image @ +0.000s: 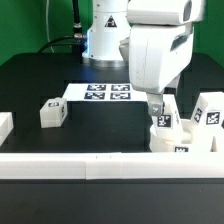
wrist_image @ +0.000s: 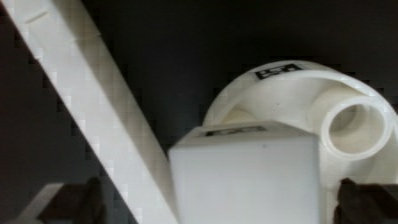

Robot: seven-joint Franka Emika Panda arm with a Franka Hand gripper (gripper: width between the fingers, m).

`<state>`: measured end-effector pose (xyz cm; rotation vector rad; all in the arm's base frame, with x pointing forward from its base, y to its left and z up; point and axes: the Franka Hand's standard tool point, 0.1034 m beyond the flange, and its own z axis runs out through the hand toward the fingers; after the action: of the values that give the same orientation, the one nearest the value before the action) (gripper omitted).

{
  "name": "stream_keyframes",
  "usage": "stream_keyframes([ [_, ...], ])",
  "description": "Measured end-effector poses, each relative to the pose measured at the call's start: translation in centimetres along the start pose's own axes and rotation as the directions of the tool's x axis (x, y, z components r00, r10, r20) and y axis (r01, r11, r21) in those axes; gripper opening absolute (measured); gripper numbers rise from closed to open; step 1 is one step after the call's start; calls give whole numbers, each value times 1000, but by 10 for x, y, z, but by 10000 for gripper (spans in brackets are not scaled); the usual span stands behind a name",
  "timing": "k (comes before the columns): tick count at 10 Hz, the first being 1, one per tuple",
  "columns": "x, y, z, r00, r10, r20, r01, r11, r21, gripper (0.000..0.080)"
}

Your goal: Assemble stool

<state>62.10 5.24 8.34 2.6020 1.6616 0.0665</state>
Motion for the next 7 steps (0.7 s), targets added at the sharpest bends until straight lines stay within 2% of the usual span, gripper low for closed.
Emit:
stream_keyframes([
  [2, 0, 0, 0, 1000, 19, 2, -19, 1000, 0, 649],
  [3, 1, -1, 0, 1000, 29, 4, -29, 1000, -1, 519],
  [4, 2, -1, 0, 999, 36, 4, -36, 999, -1, 519],
  [5, 1, -1, 0, 999, 43, 5, -43, 999, -1, 382],
  [6, 1, -1, 0, 997, 79, 5, -79, 997, -1, 334],
  [7, 0, 0, 0, 997, 81, 5, -81, 997, -2, 334],
])
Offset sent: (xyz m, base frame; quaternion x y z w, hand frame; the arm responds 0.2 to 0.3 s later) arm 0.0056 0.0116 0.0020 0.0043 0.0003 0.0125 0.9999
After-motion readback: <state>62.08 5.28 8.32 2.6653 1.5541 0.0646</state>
